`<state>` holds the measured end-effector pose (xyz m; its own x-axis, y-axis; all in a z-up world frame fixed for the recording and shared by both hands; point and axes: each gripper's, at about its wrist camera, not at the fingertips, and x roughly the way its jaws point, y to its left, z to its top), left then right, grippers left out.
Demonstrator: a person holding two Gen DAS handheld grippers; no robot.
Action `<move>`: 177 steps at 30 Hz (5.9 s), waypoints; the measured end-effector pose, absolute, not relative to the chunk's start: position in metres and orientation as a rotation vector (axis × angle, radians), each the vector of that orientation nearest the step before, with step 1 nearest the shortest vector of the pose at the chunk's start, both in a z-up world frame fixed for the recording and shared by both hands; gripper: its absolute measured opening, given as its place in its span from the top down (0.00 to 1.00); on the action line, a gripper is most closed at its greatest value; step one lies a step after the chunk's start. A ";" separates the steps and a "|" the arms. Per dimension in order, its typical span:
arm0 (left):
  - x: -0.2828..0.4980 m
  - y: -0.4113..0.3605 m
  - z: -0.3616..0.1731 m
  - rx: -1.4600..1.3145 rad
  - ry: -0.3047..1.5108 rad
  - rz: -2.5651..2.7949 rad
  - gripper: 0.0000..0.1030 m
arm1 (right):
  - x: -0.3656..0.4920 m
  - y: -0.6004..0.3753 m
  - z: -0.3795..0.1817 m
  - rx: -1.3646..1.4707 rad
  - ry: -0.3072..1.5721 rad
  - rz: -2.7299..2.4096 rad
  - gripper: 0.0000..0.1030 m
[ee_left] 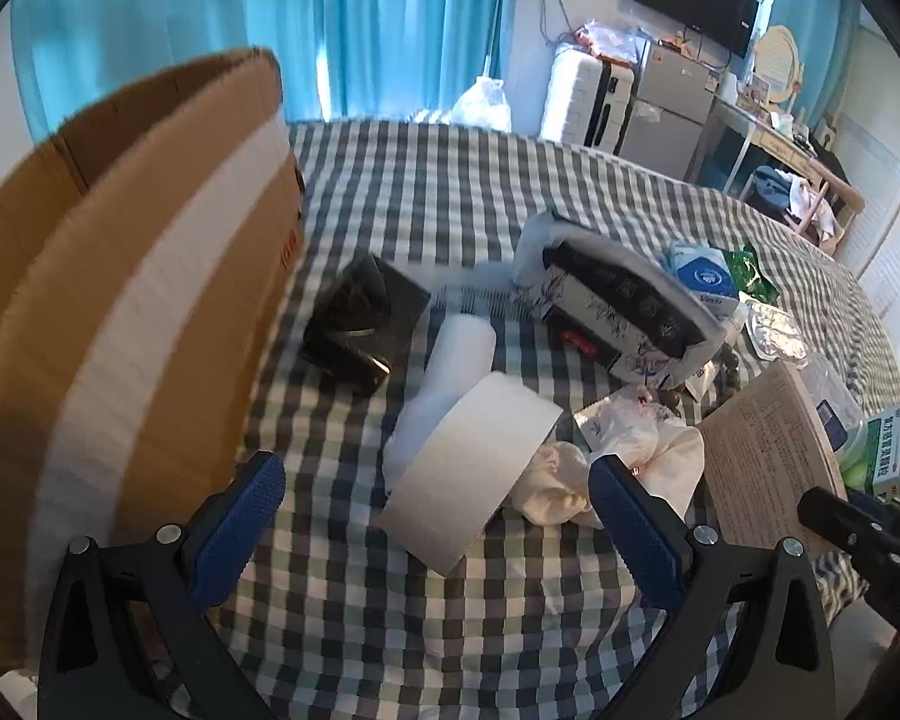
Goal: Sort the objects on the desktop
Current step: 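Reach the left tool to the white tape roll while the right tool reaches the medicine box, then carry the tape roll with the left tool while the right tool carries the medicine box, then open both tools to drop the tape roll and medicine box into the cardboard box, then grasp the white tissue with the left tool while the right tool grasps the green box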
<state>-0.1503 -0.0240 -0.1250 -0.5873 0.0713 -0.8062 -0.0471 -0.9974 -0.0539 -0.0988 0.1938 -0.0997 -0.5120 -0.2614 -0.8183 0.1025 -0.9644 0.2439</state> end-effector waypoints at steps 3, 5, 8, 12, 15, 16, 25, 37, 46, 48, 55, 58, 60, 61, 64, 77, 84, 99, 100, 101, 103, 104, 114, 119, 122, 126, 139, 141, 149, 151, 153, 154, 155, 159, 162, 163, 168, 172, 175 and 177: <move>-0.148 -0.020 -0.124 -1.353 -0.038 2.745 0.00 | -0.102 0.189 -0.103 1.427 -0.227 -2.547 0.71; -0.150 -0.021 -0.121 -1.317 -0.056 2.724 0.17 | -0.104 0.188 -0.107 1.437 -0.246 -2.539 0.71; -0.155 -0.018 -0.122 -1.351 -0.005 2.690 0.64 | -0.102 0.189 -0.107 1.440 -0.258 -2.534 0.71; -0.150 -0.017 -0.118 -1.345 -0.003 2.663 0.68 | -0.102 0.187 -0.107 1.440 -0.250 -2.536 0.71; -0.144 -0.017 -0.110 -1.329 -0.005 2.658 0.70 | -0.102 0.187 -0.105 1.439 -0.248 -2.540 0.71; -0.142 -0.017 -0.105 -1.318 -0.004 2.656 0.70 | -0.102 0.187 -0.105 1.438 -0.245 -2.543 0.71; -0.121 -0.020 -0.069 -1.249 -0.052 2.653 0.70 | -0.083 0.198 -0.076 1.367 -0.288 -2.616 0.71; -0.079 -0.013 -0.022 -1.144 -0.035 2.680 0.70 | -0.028 0.196 -0.020 1.215 -0.316 -2.682 0.71; -0.054 -0.030 0.009 -1.063 -0.044 2.740 0.70 | -0.004 0.163 0.021 1.082 -0.215 -2.678 0.71; -0.052 -0.038 0.016 -1.055 -0.062 2.755 0.70 | 0.000 0.154 0.030 1.049 -0.200 -2.672 0.71; -0.054 -0.078 0.041 -1.015 -0.117 2.831 0.70 | 0.000 0.122 0.060 0.953 -0.166 -2.596 0.71; -0.061 -0.102 0.051 -1.004 -0.114 2.877 0.70 | -0.004 0.105 0.070 0.927 -0.149 -2.562 0.71; -0.066 -0.118 0.055 -1.009 -0.107 2.906 0.70 | -0.007 0.087 0.078 0.908 -0.138 -2.522 0.71; -0.067 -0.124 0.055 -1.012 -0.107 2.915 0.70 | -0.010 0.080 0.080 0.903 -0.134 -2.505 0.71; -0.075 -0.149 0.055 -1.035 -0.119 2.960 0.70 | -0.023 0.050 0.084 0.892 -0.128 -2.438 0.71; -0.116 -0.227 0.010 -1.262 -0.186 3.016 0.70 | -0.104 -0.058 0.034 1.045 -0.181 -2.208 0.71; -0.138 -0.239 -0.018 -1.363 -0.174 2.989 0.65 | -0.132 -0.070 0.013 1.094 -0.239 -2.196 0.63; -0.110 -0.185 0.015 -1.223 -0.129 3.043 0.04 | -0.091 0.041 0.058 1.001 -0.242 -2.580 0.37; -0.108 -0.176 0.019 -1.203 -0.140 3.032 0.04 | -0.085 0.057 0.062 0.996 -0.260 -2.616 0.34; -0.107 -0.166 0.022 -1.184 -0.150 3.018 0.03 | -0.079 0.072 0.065 0.992 -0.279 -2.646 0.32; -0.100 -0.138 0.028 -1.134 -0.156 2.993 0.00 | -0.068 0.105 0.070 0.993 -0.319 -2.720 0.29; -0.097 -0.128 0.030 -1.119 -0.153 2.990 0.00 | -0.062 0.118 0.073 0.997 -0.331 -2.749 0.27; -0.077 0.004 -0.007 -1.130 -0.031 2.861 0.00 | -0.016 0.284 0.026 1.305 -0.680 -2.987 0.15; -0.083 0.053 -0.040 -1.129 0.131 2.769 0.00 | -0.008 0.331 -0.011 1.441 -0.841 -2.969 0.14; -0.089 0.071 -0.060 -1.124 0.204 2.725 0.00 | -0.015 0.339 -0.028 1.496 -0.897 -2.935 0.13; -0.104 0.078 -0.088 -1.177 0.248 2.660 0.00 | -0.026 0.342 -0.049 1.561 -0.952 -2.896 0.09; -0.141 0.089 -0.134 -1.219 0.273 2.538 0.00 | -0.079 0.343 -0.096 1.811 -0.919 -2.904 0.08; -0.143 0.089 -0.138 -1.215 0.283 2.514 0.00 | -0.085 0.343 -0.101 1.837 -0.890 -2.901 0.08; -0.144 0.085 -0.145 -1.235 0.251 2.447 0.35 | -0.088 0.343 -0.110 1.819 -0.766 -2.928 0.14; -0.144 0.086 -0.148 -1.270 0.266 2.421 0.52 | -0.088 0.346 -0.116 1.823 -0.816 -2.879 0.14; -0.143 0.085 -0.150 -1.289 0.263 2.412 0.60 | -0.087 0.353 -0.129 1.811 -0.937 -2.787 0.16; -0.142 0.085 -0.150 -1.296 0.259 2.409 0.64 | -0.086 0.355 -0.137 1.821 -0.985 -2.739 0.17; -0.141 0.083 -0.150 -1.298 0.256 2.407 0.67 | -0.085 0.356 -0.140 1.820 -1.015 -2.715 0.19; -0.140 0.078 -0.148 -1.311 0.222 2.407 0.81 | -0.082 0.353 -0.132 1.762 -0.944 -2.781 0.23; -0.136 0.072 -0.142 -1.307 0.195 2.421 0.82 | -0.078 0.351 -0.125 1.726 -0.930 -2.806 0.24; -0.133 0.070 -0.139 -1.301 0.183 2.423 0.82 | -0.076 0.349 -0.121 1.709 -0.916 -2.819 0.24; -0.123 0.063 -0.125 -1.298 0.146 2.431 0.82 | -0.066 0.343 -0.099 1.632 -0.828 -2.889 0.24; -0.114 0.058 -0.111 -1.290 0.111 2.444 0.82 | -0.057 0.332 -0.076 1.544 -0.783 -2.910 0.24; -0.105 0.053 -0.096 -1.260 0.105 2.461 0.83 | -0.054 0.314 -0.055 1.469 -0.682 -2.940 0.24; -0.099 0.049 -0.085 -1.251 0.096 2.473 0.83 | -0.051 0.303 -0.043 1.425 -0.648 -2.936 0.24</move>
